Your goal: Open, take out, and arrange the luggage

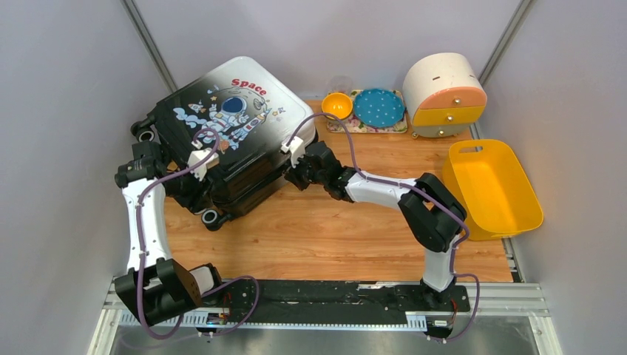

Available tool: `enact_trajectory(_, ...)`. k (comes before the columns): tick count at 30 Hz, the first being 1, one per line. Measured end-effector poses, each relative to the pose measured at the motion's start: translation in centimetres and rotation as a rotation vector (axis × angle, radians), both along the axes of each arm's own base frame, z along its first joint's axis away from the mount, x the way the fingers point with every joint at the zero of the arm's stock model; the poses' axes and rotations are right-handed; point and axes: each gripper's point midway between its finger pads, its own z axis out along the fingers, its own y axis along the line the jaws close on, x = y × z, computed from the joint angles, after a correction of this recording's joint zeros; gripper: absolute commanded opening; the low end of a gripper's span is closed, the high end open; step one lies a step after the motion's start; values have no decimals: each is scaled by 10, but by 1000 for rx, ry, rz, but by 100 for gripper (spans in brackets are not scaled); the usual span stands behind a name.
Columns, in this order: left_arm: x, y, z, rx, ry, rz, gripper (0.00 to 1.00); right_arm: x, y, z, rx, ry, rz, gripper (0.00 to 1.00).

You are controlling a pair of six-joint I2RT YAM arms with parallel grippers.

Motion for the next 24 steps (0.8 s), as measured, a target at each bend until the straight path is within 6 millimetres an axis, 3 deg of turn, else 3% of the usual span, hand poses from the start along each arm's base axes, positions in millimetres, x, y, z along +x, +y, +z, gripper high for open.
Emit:
enact_trajectory(9, 0, 5, -3, 18, -38, 11, 0, 48, -72, 8, -88, -135, -107, 0)
enact_trajectory(15, 1, 30, -4, 58, -62, 44, 0, 81, -116, 11, -155, -228, -135, 0)
enact_trajectory(24, 9, 39, -8, 51, -43, 48, 0, 121, -125, 15, -85, -275, 54, 0)
